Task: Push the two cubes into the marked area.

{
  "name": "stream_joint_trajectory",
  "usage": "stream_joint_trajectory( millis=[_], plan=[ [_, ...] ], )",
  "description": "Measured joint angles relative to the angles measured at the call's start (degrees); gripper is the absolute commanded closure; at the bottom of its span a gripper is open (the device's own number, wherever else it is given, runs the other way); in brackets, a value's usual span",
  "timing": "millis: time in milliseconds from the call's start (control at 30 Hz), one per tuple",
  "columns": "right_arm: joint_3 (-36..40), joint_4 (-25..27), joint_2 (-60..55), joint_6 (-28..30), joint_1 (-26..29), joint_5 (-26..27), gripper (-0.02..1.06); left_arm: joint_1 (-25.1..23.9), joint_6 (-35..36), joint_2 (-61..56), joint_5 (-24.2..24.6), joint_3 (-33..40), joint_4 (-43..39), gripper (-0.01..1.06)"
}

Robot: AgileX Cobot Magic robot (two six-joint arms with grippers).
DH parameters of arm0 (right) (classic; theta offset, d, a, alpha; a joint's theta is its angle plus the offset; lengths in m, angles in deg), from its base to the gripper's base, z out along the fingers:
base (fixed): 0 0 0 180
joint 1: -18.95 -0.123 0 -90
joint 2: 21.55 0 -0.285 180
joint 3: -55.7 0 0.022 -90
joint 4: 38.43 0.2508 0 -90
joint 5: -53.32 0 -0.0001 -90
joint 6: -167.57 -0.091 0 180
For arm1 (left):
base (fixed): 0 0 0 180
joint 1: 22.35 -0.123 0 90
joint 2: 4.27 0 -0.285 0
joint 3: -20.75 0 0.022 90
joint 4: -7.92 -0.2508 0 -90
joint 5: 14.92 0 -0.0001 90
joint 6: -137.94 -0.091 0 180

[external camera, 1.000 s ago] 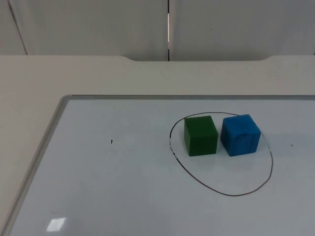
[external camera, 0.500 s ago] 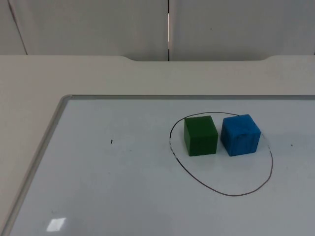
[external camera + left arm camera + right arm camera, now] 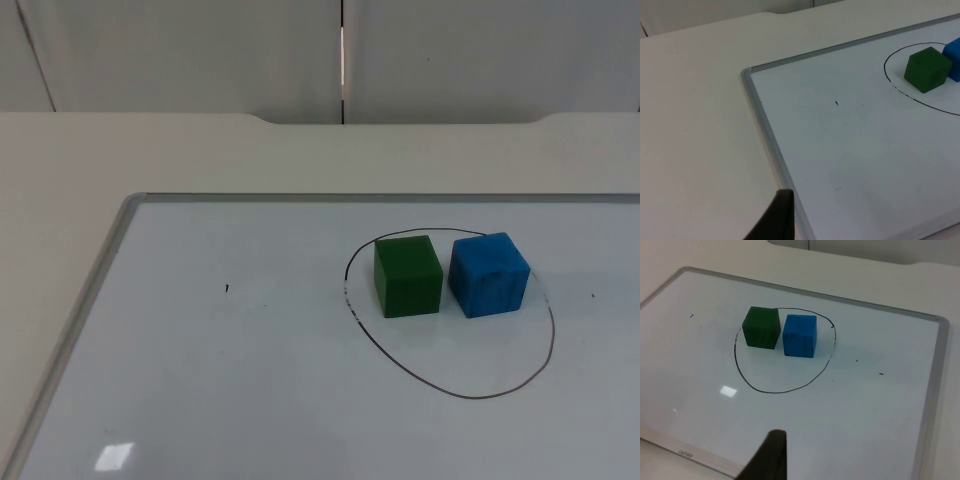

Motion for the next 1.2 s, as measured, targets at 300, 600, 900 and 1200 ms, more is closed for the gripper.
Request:
stream_joint_trajectory(
  millis=[300, 600, 900, 1200],
  plan=[
    [0.0, 0.0, 0.0, 0.0, 0.0, 0.0, -0.01, 0.0, 0.0, 0.0, 0.0, 0.0, 0.0, 0.0],
    [0.0, 0.0, 0.0, 0.0, 5.6, 0.0, -0.01, 0.0, 0.0, 0.0, 0.0, 0.0, 0.0, 0.0],
    [0.0, 0.0, 0.0, 0.0, 12.8, 0.0, -0.01, 0.0, 0.0, 0.0, 0.0, 0.0, 0.0, 0.0],
    [0.0, 0.0, 0.0, 0.0, 15.4, 0.0, -0.01, 0.0, 0.0, 0.0, 0.0, 0.0, 0.0, 0.0]
  ],
)
